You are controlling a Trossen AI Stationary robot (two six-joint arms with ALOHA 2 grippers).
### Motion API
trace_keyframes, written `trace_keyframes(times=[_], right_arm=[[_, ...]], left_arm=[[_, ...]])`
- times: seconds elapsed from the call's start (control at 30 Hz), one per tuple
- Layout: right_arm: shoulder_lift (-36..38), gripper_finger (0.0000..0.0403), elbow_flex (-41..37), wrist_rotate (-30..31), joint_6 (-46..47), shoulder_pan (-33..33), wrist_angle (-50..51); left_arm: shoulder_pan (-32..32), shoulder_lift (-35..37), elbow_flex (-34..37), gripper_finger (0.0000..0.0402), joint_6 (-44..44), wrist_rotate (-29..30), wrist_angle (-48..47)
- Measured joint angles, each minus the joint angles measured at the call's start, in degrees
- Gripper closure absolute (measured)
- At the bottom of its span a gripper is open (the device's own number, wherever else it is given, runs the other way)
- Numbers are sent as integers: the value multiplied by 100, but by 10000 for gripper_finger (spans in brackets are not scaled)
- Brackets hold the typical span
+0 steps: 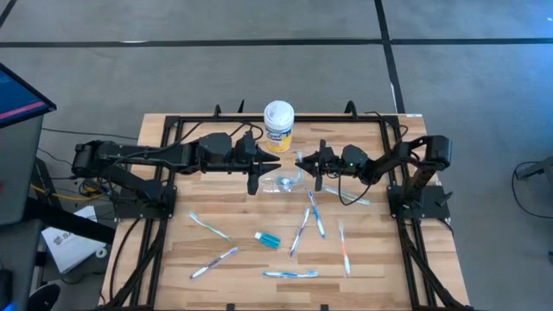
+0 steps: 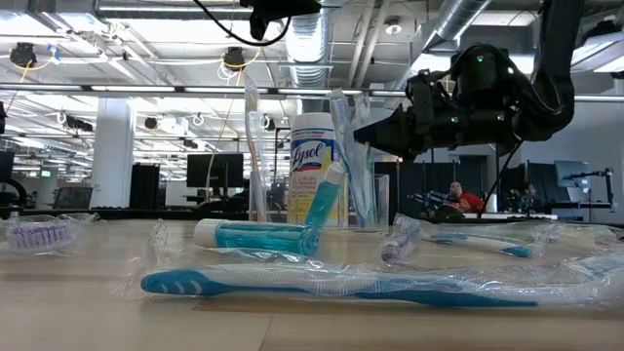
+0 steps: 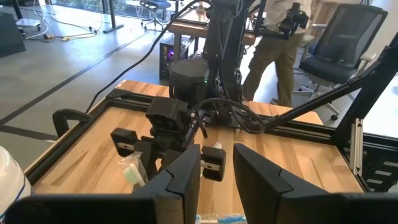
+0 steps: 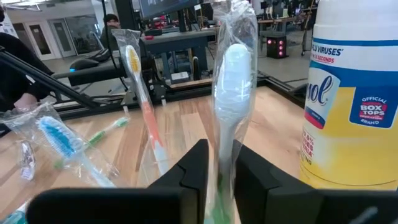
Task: Pick & Place toothbrushing station
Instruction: Put the top green toothbrush into the transparent organizer, then put the top blue toothbrush into the transparent organizer
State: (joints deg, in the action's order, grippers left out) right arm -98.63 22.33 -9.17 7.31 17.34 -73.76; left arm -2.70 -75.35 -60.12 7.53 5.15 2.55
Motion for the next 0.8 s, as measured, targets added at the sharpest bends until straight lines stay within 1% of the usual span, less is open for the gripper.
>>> trace_keyframes(times=[0.2, 0.47, 0.6, 0.7, 0.8], right_arm=[[2, 311, 0, -2, 31, -7, 0], [4, 222, 0, -22, 26, -4, 0], [54, 186, 0, -22, 26, -4, 28], [140, 172, 1, -20, -45, -3, 3], [322, 169, -7, -12, -146, 33, 197]], left_arm=[[0, 0, 0, 311, 0, 0, 0], [0, 0, 0, 311, 0, 0, -2], [0, 0, 0, 311, 0, 0, -1], [0, 0, 0, 311, 0, 0, -1], [0, 0, 0, 311, 0, 0, -2]])
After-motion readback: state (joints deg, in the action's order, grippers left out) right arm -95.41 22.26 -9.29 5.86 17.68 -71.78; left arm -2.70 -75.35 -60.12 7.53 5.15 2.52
